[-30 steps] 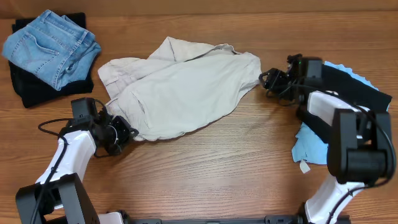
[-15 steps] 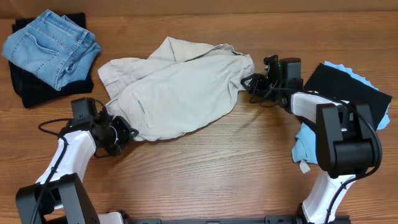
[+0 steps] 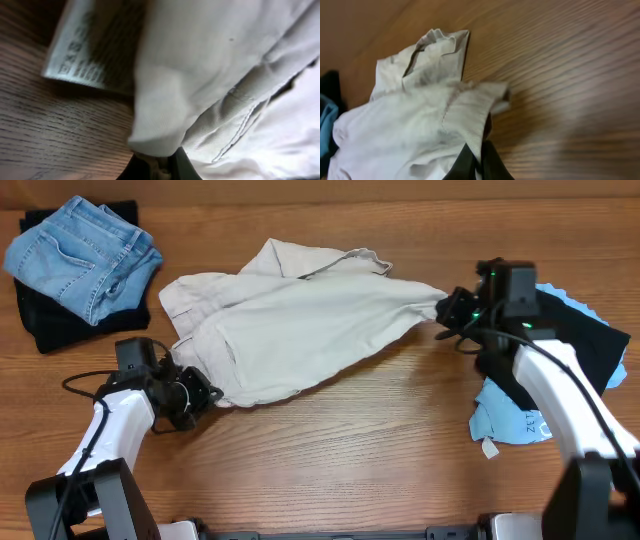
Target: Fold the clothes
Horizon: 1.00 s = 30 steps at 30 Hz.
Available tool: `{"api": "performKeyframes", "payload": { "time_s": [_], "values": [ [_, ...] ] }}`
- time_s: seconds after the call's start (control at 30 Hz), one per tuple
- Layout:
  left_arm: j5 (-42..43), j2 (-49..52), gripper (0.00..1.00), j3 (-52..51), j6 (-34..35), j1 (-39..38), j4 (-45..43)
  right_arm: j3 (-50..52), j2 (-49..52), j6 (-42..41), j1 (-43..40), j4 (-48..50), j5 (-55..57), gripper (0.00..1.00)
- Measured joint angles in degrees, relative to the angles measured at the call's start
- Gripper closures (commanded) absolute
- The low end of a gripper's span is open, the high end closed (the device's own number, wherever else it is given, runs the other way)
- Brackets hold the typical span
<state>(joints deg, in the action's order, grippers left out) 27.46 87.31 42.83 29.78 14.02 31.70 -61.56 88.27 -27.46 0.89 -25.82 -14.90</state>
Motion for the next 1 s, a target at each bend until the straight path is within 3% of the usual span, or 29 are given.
{"api": "performKeyframes", "payload": {
  "time_s": [0.07,0.17,0.23,0.5,0.67,0.8,0.93,1.0],
  "values": [
    [0.07,0.00,0.94,0.00,-0.11,0.00,0.04,-0.07,-2.82,-1.75,0.02,-2.58,2.27,0.92],
    [0.42,0.00,0.92,0.00,-0.20,0.00,0.39,-0.07,-4.68,-4.28,0.00,-4.81,4.94,0.42],
    [0.35,0.00,0.91,0.00,-0.20,0.02,0.44,-0.07,-4.74,-5.18,-0.13,-4.92,7.10,0.25],
    [0.35,0.00,0.90,0.00,-0.81,0.00,0.90,-0.11,-1.31,-7.91,-0.13,-13.22,9.16,0.24],
    [0.35,0.00,0.89,0.00,-1.29,0.00,0.90,1.11,1.01,-8.76,-0.13,-13.31,8.85,0.26],
    [0.35,0.00,0.89,0.07,-1.31,0.00,1.25,1.38,6.36,-11.19,-0.13,-12.07,6.80,0.49],
    [0.35,0.00,0.87,0.09,-1.36,0.00,1.88,1.38,10.64,-13.31,-0.13,-11.61,4.42,0.45],
    [0.37,0.00,0.73,0.09,-1.46,0.00,2.36,1.53,12.39,-13.97,-0.13,-11.67,3.93,0.36]
  ]
}}
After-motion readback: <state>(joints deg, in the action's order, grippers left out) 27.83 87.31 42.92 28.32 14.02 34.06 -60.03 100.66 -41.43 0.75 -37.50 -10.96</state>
